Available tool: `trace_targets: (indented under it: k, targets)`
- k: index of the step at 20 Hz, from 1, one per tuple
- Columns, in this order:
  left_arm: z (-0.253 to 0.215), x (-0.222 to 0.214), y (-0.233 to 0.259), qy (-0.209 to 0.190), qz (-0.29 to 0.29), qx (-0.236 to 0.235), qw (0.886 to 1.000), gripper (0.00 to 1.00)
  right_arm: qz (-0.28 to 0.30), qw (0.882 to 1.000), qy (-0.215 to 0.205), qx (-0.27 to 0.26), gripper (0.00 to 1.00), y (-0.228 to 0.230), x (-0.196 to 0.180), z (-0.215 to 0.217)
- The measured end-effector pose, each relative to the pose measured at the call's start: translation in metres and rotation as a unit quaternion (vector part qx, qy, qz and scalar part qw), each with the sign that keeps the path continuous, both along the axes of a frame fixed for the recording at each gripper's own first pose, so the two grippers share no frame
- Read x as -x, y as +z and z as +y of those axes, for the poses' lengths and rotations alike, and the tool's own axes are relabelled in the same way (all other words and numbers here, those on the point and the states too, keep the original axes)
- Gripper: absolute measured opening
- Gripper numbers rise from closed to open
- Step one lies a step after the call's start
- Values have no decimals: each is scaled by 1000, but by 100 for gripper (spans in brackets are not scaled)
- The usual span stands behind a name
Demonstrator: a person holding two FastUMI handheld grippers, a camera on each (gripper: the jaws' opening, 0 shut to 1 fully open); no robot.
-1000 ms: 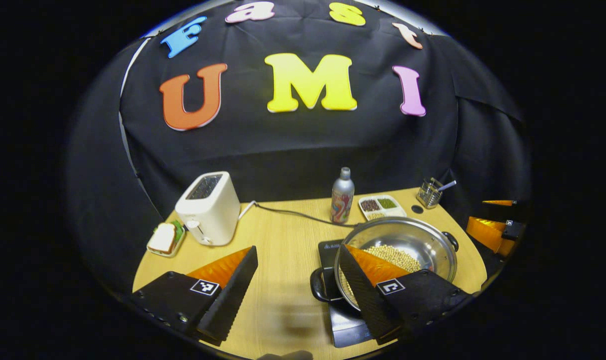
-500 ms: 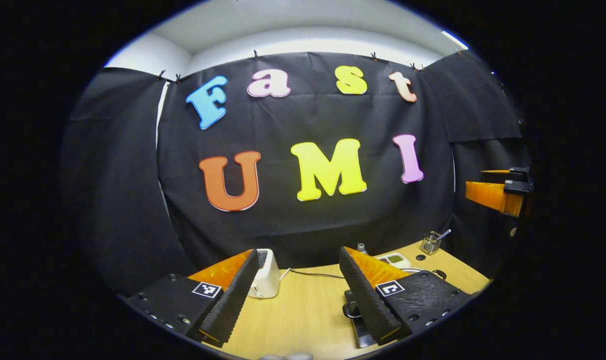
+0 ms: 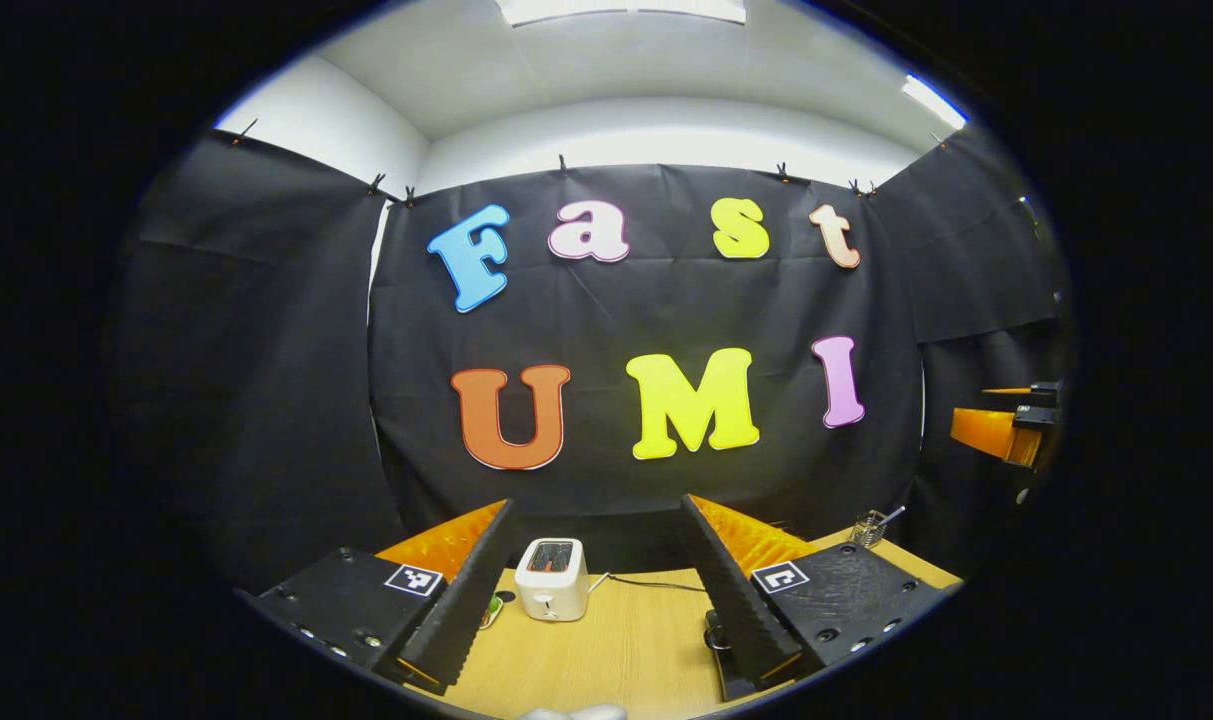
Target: First push the handle of the pot to place it horizontally, then grasp the pot with both hands and set it on the induction cooktop.
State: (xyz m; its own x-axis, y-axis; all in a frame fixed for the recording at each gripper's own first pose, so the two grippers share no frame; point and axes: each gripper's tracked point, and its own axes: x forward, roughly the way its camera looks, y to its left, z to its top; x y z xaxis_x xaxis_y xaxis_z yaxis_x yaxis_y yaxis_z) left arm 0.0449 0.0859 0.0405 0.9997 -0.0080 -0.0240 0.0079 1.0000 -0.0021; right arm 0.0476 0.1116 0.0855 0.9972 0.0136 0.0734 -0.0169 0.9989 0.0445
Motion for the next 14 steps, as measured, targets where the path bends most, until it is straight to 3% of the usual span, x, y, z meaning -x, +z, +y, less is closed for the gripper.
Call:
trace_targets:
  k: [14]
  targets:
    - [-6,0,5,-20,-3,9,1000,96,-4,1000,-12,9,100,8,7,-1]
